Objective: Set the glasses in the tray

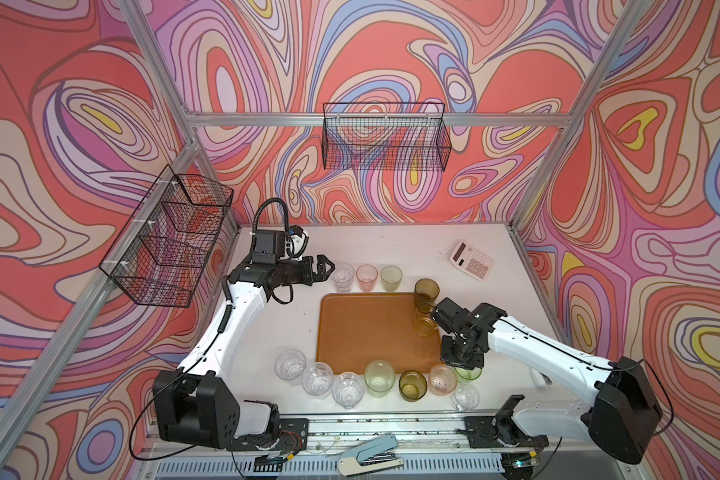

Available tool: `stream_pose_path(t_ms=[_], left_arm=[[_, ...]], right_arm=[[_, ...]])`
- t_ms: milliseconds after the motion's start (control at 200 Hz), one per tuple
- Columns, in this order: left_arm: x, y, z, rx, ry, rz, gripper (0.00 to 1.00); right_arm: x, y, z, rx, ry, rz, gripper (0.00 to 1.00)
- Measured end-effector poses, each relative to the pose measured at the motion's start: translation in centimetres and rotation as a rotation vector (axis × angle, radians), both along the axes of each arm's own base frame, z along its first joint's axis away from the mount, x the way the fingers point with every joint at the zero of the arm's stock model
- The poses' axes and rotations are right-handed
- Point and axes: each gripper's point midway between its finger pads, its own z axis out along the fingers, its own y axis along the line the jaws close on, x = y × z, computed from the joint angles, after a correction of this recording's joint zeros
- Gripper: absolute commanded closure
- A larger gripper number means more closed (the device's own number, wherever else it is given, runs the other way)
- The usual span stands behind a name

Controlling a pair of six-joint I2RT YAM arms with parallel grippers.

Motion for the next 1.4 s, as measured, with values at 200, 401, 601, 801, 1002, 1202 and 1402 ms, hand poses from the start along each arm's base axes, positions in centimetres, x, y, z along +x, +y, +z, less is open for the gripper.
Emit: stream_pose_path(t_ms=[200,401,601,801,1002,1202,1402], left_arm=[[0.0,0.0,0.0,0.0,0.0,0.0,0.0],[0.0,0.0,0.0,0.0,0.0,0.0,0.0],[0.0,0.0,0.0,0.0,0.0,0.0,0.0],[0.0,0.0,0.0,0.0,0.0,0.0,0.0],[0.0,0.0,0.0,0.0,0.0,0.0,0.0],[0.0,0.0,0.0,0.0,0.0,0.0,0.0],[0.0,0.0,0.0,0.0,0.0,0.0,0.0]], right_arm=[[0.0,0.0,-0.1,0.003,-0.001,0.0,0.85],[0.1,0.1,-0.1,0.003,-0.002,0.0,0.89],[0.1,-0.1,-0.1,-0.007,-0.004,0.002,0.92],[0.1,-0.4,-0.1,-0.026,-0.008,0.003,0.96],[0.3,-0.7,0.4,-0.041,-0.017,0.006,1.0],[1.5,-0.2,2.1,-0.046,-0.048,0.06,1.0],[2.6,-0.1,3.2,-0.086,-0.051,0.138,1.0]])
